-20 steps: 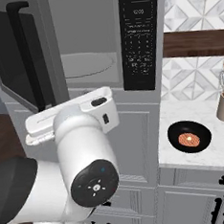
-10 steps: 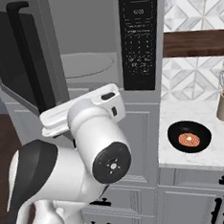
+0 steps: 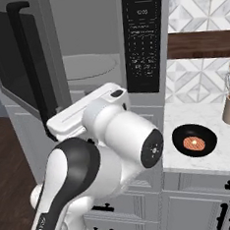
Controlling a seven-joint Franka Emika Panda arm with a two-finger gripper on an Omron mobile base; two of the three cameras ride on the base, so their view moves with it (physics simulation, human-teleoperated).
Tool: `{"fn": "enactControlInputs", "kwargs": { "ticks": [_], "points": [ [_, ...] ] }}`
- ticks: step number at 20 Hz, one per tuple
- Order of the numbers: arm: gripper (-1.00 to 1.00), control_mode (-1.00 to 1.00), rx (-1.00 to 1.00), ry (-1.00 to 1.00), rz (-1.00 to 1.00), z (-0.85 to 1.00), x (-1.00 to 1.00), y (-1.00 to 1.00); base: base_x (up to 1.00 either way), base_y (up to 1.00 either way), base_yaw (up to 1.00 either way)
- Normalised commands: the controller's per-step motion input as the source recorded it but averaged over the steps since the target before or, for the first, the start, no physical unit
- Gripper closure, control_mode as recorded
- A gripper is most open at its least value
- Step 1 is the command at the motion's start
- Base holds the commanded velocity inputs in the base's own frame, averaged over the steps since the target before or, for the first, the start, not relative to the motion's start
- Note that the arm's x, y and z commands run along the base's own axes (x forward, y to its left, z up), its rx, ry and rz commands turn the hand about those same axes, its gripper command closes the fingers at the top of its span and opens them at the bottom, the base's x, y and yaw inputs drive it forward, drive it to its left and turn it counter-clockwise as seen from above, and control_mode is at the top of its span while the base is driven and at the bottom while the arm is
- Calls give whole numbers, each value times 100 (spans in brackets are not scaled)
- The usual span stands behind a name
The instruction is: Open the microwave, place the bowl with waffle inside the microwave, then close the microwave door and turn it on.
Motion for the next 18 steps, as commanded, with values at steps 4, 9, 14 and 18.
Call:
{"fn": "enactControlInputs", "kwargs": {
  "ticks": [4, 9, 14, 18],
  "points": [
    [-100, -100, 0, 6, 31, 0, 36, 0, 0, 0, 0],
    [-100, -100, 0, 4, 14, -3, 60, 0, 0, 0, 0],
    [-100, -100, 0, 0, 10, 0, 4, -2, 0, 0, 0],
    [-100, -100, 1, 0, 20, 0, -10, 0, 0, 0, 0]
  ]
}}
